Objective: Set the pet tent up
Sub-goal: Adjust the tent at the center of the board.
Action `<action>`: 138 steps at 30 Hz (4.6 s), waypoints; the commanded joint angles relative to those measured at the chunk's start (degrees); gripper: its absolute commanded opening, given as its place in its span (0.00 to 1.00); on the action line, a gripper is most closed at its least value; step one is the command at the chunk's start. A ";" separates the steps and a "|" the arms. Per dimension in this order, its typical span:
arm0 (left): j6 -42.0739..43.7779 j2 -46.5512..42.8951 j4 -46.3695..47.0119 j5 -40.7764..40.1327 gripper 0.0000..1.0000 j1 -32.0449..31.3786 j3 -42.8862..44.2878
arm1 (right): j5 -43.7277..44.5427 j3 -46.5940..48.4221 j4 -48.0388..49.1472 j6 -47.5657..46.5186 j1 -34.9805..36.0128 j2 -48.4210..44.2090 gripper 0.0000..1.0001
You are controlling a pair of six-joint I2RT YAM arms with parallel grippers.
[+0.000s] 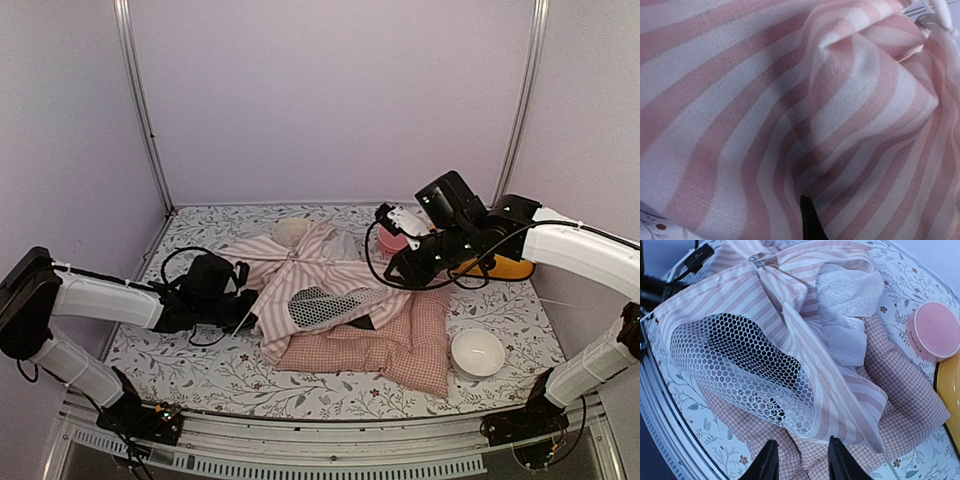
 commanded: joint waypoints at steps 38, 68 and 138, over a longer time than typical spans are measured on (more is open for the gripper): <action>1.07 -34.63 -27.78 -13.50 0.48 9.97 -6.03 | 8.36 49.88 26.44 -21.26 12.96 55.48 0.56; 7.23 -28.16 -21.55 2.63 0.67 26.48 -3.68 | 10.13 22.40 22.36 -18.94 8.45 34.07 0.13; -6.96 12.92 10.22 3.18 0.36 40.12 12.63 | -5.08 14.05 5.58 -16.35 4.57 26.42 0.00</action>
